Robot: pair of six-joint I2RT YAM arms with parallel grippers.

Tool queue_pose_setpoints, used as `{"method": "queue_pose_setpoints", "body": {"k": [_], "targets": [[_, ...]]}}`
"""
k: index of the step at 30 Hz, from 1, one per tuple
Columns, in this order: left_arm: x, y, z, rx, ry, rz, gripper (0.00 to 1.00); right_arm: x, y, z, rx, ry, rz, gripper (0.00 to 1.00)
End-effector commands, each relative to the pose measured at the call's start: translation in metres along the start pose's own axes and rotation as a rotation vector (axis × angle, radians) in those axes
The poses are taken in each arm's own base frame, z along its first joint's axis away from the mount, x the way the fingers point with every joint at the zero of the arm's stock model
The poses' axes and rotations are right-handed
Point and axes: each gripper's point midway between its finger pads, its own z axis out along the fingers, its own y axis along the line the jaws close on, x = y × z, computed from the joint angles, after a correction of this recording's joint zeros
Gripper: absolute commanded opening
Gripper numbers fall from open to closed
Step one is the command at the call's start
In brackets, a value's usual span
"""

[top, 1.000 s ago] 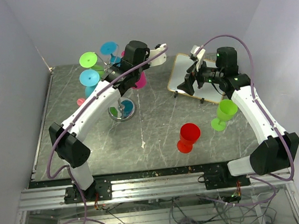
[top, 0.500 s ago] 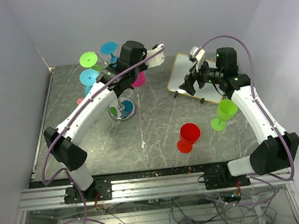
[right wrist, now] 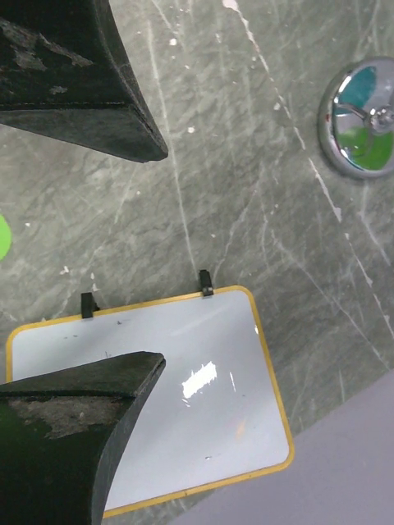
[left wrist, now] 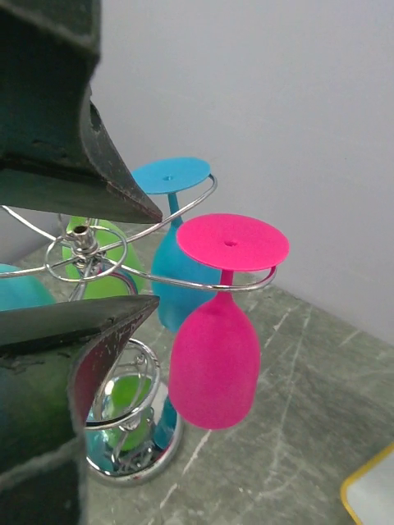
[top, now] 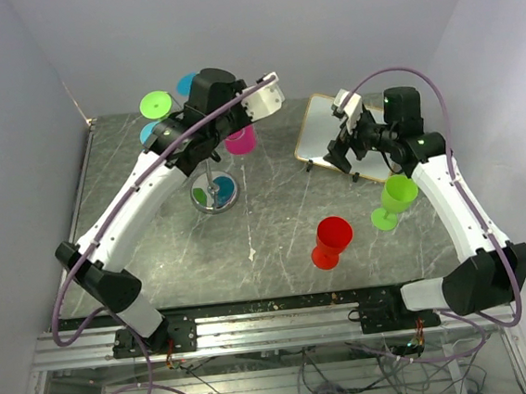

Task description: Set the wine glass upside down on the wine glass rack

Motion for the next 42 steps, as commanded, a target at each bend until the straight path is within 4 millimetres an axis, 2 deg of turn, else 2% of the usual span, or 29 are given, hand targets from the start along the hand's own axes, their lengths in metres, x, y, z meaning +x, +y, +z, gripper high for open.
{"method": "queue_pose_setpoints", "body": {"k": [1, 4, 8, 13, 17, 22, 27, 32, 36, 42], "targets": [[-0.015, 0.012, -0.036, 0.046, -0.109, -0.108, 0.52, 0.001, 0.013, -0.021, -0.056, 0.051, -0.092, 0.99], [-0.016, 0.012, -0.051, 0.077, -0.137, -0.124, 0.55, 0.003, 0.026, -0.030, -0.112, 0.076, -0.093, 0.99], [-0.014, 0.018, -0.072, 0.090, -0.169, -0.177, 0.67, 0.015, 0.053, -0.042, -0.225, 0.129, -0.065, 0.99], [-0.009, 0.007, -0.100, 0.211, -0.252, -0.235, 0.74, 0.038, 0.092, -0.057, -0.401, 0.201, -0.028, 0.99], [-0.005, -0.004, -0.121, 0.303, -0.321, -0.262, 0.99, 0.056, 0.108, -0.063, -0.460, 0.257, 0.017, 0.97], [0.012, -0.008, -0.130, 0.306, -0.315, -0.312, 0.99, 0.070, 0.126, -0.065, -0.533, 0.307, 0.058, 0.91], [0.027, -0.016, -0.137, 0.312, -0.300, -0.314, 0.99, 0.086, 0.140, -0.053, -0.533, 0.384, 0.048, 0.86], [0.045, -0.020, -0.142, 0.294, -0.279, -0.317, 0.99, 0.100, 0.142, -0.037, -0.471, 0.474, -0.004, 0.79], [0.059, -0.024, -0.153, 0.280, -0.265, -0.314, 0.99, 0.103, 0.142, -0.028, -0.454, 0.507, -0.030, 0.69], [0.069, -0.033, -0.162, 0.296, -0.277, -0.344, 0.99, 0.101, 0.140, -0.024, -0.444, 0.528, -0.064, 0.54]]}}
